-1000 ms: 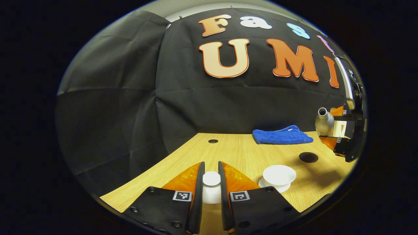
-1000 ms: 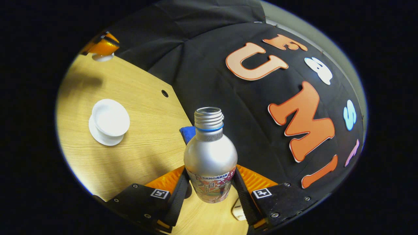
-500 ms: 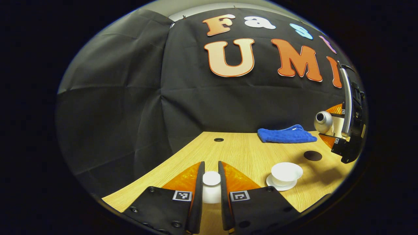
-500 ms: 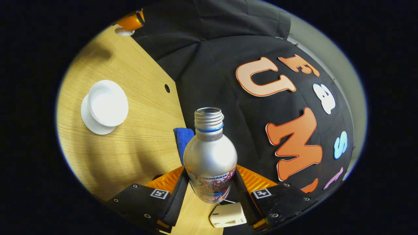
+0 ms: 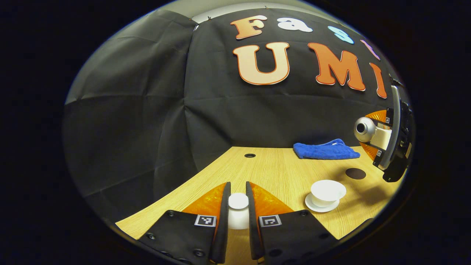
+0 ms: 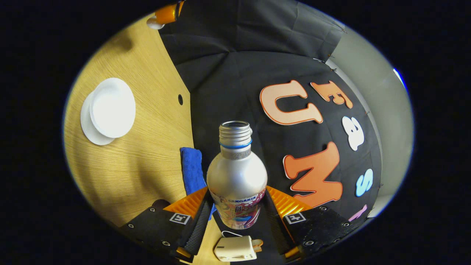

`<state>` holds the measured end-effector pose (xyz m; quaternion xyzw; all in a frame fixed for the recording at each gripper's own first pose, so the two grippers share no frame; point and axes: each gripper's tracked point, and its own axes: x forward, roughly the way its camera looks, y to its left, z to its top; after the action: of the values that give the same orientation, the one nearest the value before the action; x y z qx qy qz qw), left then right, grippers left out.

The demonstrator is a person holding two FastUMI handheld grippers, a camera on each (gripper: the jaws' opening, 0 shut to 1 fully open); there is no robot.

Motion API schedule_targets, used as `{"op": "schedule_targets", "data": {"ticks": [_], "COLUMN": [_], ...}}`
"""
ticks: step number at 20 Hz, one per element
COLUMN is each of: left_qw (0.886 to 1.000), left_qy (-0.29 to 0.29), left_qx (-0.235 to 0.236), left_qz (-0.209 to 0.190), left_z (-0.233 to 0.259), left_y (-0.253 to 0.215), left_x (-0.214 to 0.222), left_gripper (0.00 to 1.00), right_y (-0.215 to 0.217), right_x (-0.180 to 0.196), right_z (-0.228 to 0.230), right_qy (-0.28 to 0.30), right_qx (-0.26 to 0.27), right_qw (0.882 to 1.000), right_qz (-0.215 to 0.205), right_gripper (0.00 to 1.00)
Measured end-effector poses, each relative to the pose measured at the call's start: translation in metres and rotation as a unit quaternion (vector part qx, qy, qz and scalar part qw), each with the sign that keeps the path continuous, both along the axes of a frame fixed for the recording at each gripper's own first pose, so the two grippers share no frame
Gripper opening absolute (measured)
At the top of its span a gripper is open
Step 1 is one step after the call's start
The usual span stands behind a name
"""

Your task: Open the teacup lid with one hand, grasp the water bottle and pour water into the teacup with the other hand; after pouring, place the water bottle on the coaster and then close the teacup lid.

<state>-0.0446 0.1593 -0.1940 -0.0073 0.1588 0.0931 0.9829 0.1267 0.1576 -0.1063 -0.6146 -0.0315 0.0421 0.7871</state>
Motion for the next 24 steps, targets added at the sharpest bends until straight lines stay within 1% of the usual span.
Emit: {"op": "schedule_targets", "data": {"ticks": [1, 2, 10, 14, 18, 20, 24], "left_qw": [1.0, 1.0, 1.0, 1.0, 1.0, 1.0, 1.0], "left_qy": [0.001, 0.002, 0.006, 0.005, 0.003, 0.003, 0.001], "left_qx": [0.0, 0.0, -0.003, -0.006, -0.01, -0.012, -0.009], "left_qz": [0.0, 0.0, 0.004, 0.005, 0.005, 0.006, 0.01], "left_z": [0.0, -0.002, -0.006, -0.006, -0.009, -0.009, -0.007], "left_y": [0.001, 0.001, 0.006, 0.01, 0.011, 0.011, 0.014], "left_x": [0.0, 0.001, -0.002, -0.001, -0.002, -0.003, -0.005], "left_gripper": [0.32, 0.28, 0.28, 0.29, 0.28, 0.28, 0.29], "right_y": [0.001, 0.003, 0.022, 0.026, 0.03, 0.028, 0.027], "right_x": [-0.001, -0.002, 0.001, 0.0, 0.004, 0.008, 0.009], "right_z": [0.002, 0.003, 0.012, 0.014, 0.023, 0.019, 0.032], "right_qy": [-0.008, -0.014, -0.059, -0.069, -0.096, -0.088, -0.102], "right_qx": [-0.011, -0.023, -0.095, -0.121, -0.159, -0.157, -0.167], "right_qw": [1.0, 1.0, 0.993, 0.99, 0.982, 0.983, 0.98], "right_qz": [-0.002, 0.002, 0.022, 0.031, 0.038, 0.039, 0.04], "right_gripper": [0.77, 0.78, 0.77, 0.77, 0.78, 0.77, 0.77]}}
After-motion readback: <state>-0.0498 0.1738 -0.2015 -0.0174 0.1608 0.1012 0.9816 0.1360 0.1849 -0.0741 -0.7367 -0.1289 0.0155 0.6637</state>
